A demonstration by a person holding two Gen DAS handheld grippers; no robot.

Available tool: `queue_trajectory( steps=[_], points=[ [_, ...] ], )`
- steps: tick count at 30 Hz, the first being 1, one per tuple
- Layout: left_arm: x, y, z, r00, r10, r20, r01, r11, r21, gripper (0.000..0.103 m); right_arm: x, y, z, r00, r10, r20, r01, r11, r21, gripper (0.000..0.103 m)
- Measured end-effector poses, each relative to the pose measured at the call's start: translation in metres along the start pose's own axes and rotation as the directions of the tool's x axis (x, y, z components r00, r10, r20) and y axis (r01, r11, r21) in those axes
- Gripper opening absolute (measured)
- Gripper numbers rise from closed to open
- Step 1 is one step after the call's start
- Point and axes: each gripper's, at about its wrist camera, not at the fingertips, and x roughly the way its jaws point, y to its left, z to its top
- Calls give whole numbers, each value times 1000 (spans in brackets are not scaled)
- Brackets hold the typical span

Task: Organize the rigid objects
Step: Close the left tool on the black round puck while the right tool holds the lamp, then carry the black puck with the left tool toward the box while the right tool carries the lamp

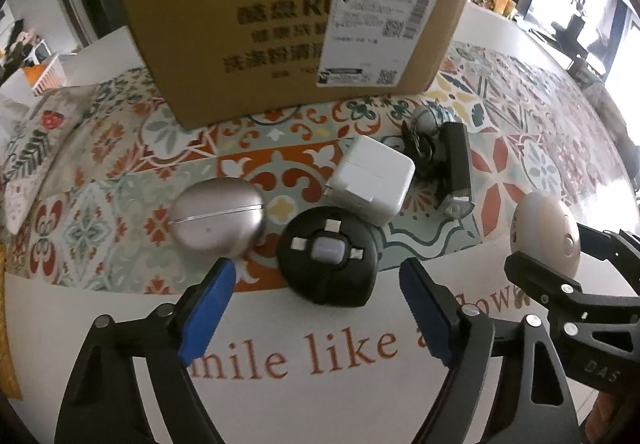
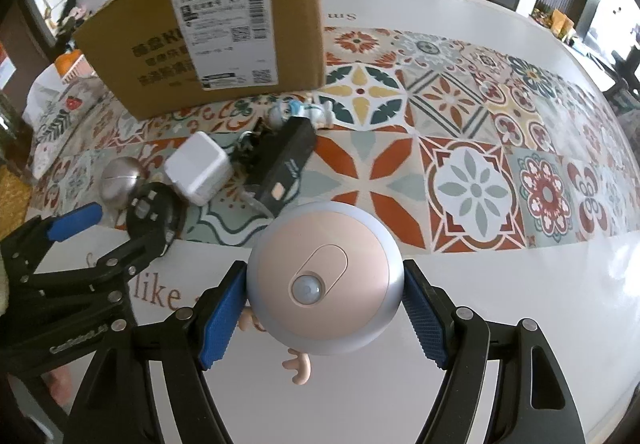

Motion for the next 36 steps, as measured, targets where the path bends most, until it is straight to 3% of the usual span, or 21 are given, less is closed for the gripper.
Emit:
queue_trajectory(
  steps=[14, 23, 36],
  points=[
    [20, 0, 5, 999, -40, -26, 39, 999, -25, 55, 11, 1, 4, 1000, 12, -17, -12, 1000, 12, 75],
    [8, 11, -3, 998, -62, -30, 61, 997, -40, 55, 2, 9, 5, 1000, 27, -1, -27, 1000, -10, 75],
    [-47, 31, 2, 996, -37, 82, 41, 998, -57, 55, -31, 26, 12, 996, 50, 68, -48, 998, -34, 75]
  ],
)
